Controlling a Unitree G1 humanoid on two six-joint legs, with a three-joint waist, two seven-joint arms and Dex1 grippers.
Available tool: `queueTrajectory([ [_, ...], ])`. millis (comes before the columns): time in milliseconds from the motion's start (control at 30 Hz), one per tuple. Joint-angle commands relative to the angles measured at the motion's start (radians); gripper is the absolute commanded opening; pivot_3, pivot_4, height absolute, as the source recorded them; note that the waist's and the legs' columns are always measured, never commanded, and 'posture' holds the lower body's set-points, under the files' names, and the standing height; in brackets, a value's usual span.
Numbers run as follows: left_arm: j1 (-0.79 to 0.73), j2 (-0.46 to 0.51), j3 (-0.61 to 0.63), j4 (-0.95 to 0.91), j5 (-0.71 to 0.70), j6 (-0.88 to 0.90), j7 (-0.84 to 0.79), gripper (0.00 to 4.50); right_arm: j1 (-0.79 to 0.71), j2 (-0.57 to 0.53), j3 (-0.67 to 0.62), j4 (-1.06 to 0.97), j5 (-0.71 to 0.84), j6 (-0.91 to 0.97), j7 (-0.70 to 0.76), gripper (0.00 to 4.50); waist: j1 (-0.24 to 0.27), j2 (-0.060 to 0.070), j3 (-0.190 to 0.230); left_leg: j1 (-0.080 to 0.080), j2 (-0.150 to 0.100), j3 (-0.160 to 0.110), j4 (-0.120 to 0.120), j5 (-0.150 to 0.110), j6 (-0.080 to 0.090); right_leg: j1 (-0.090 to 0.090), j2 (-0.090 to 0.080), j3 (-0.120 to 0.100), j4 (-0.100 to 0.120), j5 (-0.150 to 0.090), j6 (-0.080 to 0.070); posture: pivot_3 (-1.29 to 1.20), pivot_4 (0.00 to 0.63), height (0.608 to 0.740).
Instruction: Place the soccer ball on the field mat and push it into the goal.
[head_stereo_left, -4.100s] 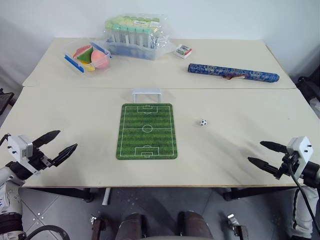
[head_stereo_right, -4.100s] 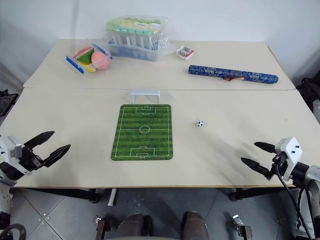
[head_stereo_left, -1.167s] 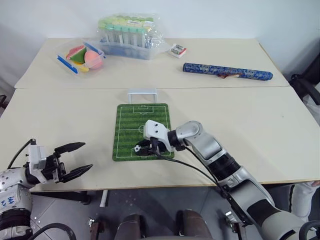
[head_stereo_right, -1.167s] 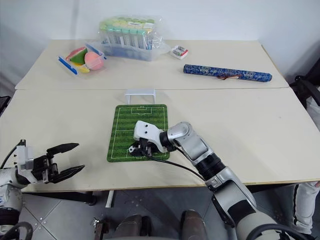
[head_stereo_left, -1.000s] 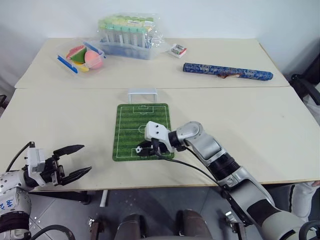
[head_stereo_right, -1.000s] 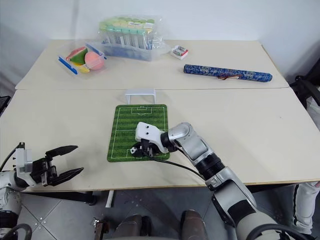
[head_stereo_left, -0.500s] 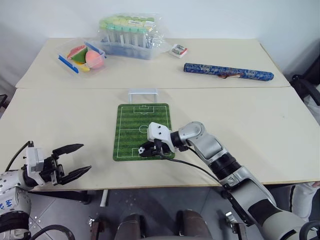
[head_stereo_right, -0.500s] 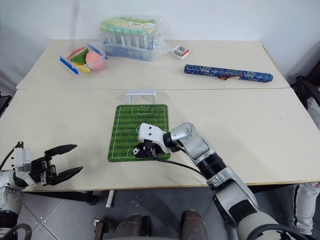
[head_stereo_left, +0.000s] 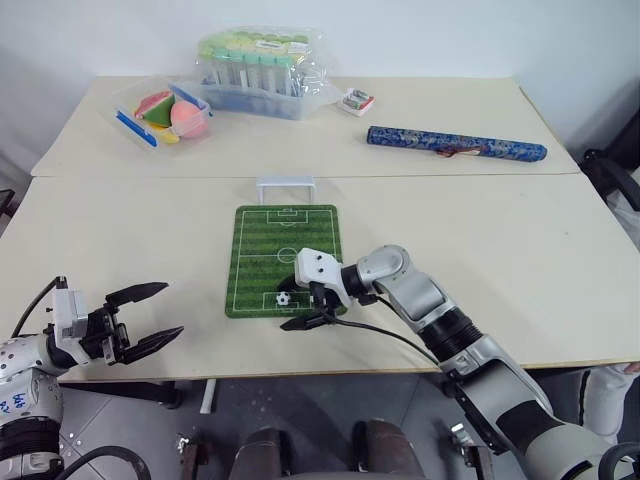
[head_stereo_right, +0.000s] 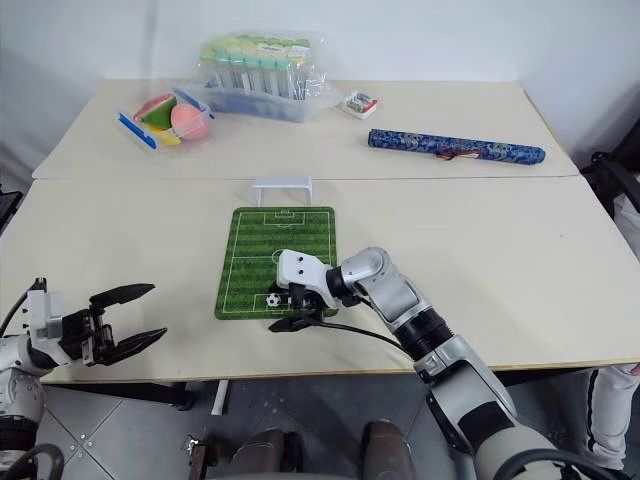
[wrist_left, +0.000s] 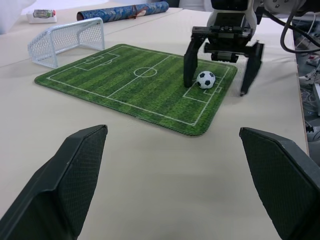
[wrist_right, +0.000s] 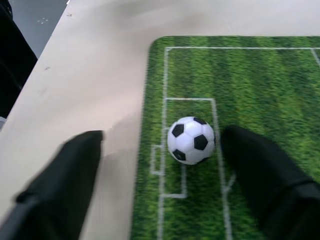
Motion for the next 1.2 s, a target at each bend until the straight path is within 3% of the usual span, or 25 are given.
queueTrajectory([
  [33, -0.005, 0.01, 0.014, -0.021, -0.014, 0.002, -0.044, 4.5, 0.006, -0.017, -0.017, -0.063, 0.014, 0.009, 0.014, 4.22, 0.0, 0.0, 0.0, 0.0, 0.0, 0.0, 0.0, 0.0, 0.0, 0.0, 0.0, 0.0, 0.0, 0.0, 0.0, 0.0, 0.15, 0.74],
  [267, -0.006, 0.007, 0.012, -0.029, -0.015, 0.008, -0.042, 4.5, -0.025, -0.016, -0.051, -0.178, 0.04, 0.052, -0.008, 4.22, 0.0, 0.0, 0.0, 0.0, 0.0, 0.0, 0.0, 0.0, 0.0, 0.0, 0.0, 0.0, 0.0, 0.0, 0.0, 0.0, 0.15, 0.74],
  [300, -0.005, 0.007, 0.013, -0.03, -0.016, 0.009, -0.044, 4.5, -0.026, -0.014, -0.06, -0.204, 0.049, 0.062, -0.017, 4.04, 0.0, 0.0, 0.0, 0.0, 0.0, 0.0, 0.0, 0.0, 0.0, 0.0, 0.0, 0.0, 0.0, 0.0, 0.0, 0.0, 0.15, 0.74],
  [400, -0.001, 0.008, 0.014, -0.034, -0.019, 0.013, -0.05, 4.5, -0.005, -0.023, -0.056, -0.303, 0.071, 0.121, -0.016, 3.31, 0.001, 0.0, 0.0, 0.0, 0.0, 0.0, 0.0, 0.0, 0.0, 0.0, 0.0, 0.0, 0.0, 0.0, 0.0, 0.0, 0.15, 0.74],
  [533, -0.003, 0.01, 0.014, -0.034, -0.021, 0.018, -0.056, 4.5, 0.057, -0.032, -0.02, -0.425, 0.087, 0.195, -0.024, 1.94, 0.003, 0.0, 0.0, 0.0, 0.0, -0.001, 0.0, 0.0, 0.0, 0.0, 0.0, -0.001, 0.0, 0.0, 0.0, 0.0, 0.15, 0.74],
  [733, 0.003, 0.007, 0.013, -0.047, -0.024, 0.024, -0.06, 4.5, 0.116, -0.022, 0.026, -0.439, 0.08, 0.219, -0.048, 0.02, 0.003, 0.0, 0.0, 0.0, 0.0, 0.0, 0.0, 0.0, 0.0, 0.0, 0.0, 0.0, 0.0, 0.0, 0.0, 0.0, 0.15, 0.74],
  [1000, 0.014, 0.007, 0.016, -0.061, -0.025, 0.032, -0.06, 4.5, 0.098, -0.01, 0.036, -0.311, 0.055, 0.157, -0.066, 0.02, 0.002, 0.0, 0.0, 0.0, 0.0, 0.0, 0.0, 0.0, 0.0, 0.0, 0.0, -0.001, 0.0, 0.0, 0.0, 0.0, 0.15, 0.74],
  [1200, 0.006, 0.008, 0.014, -0.062, -0.023, 0.033, -0.052, 4.5, -0.061, 0.037, -0.037, -0.001, 0.007, 0.014, -0.155, 0.02, -0.001, 0.0, 0.0, 0.0, 0.0, 0.0, -0.001, 0.0, 0.0, 0.0, 0.0, -0.001, 0.0, 0.0, 0.0, 0.0, 0.15, 0.74],
])
